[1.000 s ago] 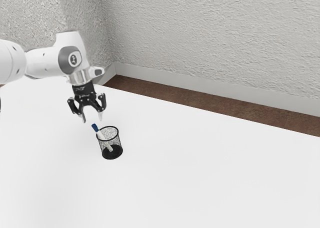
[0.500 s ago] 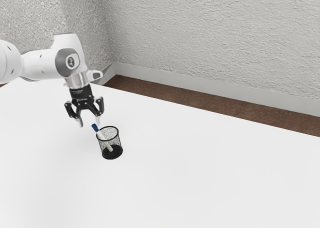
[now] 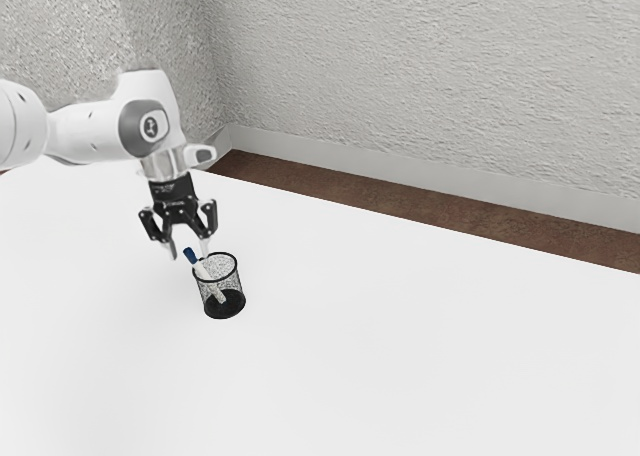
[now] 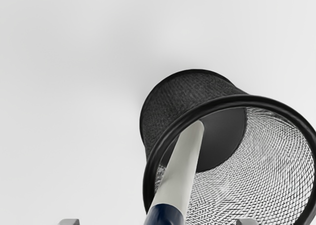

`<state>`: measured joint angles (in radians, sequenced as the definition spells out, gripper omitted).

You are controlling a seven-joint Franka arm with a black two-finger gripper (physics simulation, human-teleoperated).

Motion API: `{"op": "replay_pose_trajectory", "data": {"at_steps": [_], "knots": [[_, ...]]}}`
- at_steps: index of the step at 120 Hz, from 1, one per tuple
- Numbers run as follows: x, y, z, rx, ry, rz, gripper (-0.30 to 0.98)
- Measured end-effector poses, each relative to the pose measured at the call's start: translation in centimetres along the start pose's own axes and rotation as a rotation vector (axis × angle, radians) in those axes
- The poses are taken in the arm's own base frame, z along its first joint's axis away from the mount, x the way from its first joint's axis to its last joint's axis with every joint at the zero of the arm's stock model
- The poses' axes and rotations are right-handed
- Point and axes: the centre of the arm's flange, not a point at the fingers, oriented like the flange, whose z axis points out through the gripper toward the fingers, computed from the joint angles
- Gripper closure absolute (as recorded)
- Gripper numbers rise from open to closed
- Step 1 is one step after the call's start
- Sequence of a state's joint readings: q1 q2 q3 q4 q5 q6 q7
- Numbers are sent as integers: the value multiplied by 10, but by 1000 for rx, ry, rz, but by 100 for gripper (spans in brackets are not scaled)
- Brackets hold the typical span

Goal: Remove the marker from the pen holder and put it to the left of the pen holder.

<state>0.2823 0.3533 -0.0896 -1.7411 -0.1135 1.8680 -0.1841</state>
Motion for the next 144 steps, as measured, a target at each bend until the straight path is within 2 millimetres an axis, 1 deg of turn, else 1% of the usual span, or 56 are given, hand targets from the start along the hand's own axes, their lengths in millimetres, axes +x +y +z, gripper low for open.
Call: {"op": "replay_pose_trajectory", "data": {"at_steps": [16, 31, 76, 106, 116, 138, 144], "knots": [[1, 0, 2, 0, 0, -1, 39], [0, 2, 2, -1, -1, 2, 45], [-1, 9, 1, -35, -20, 25, 53], [-8, 29, 6, -68, -47, 67, 57], [-9, 30, 7, -72, -54, 73, 58], [-9, 31, 7, -74, -59, 81, 67], [-10, 30, 8, -73, -63, 82, 67]]}}
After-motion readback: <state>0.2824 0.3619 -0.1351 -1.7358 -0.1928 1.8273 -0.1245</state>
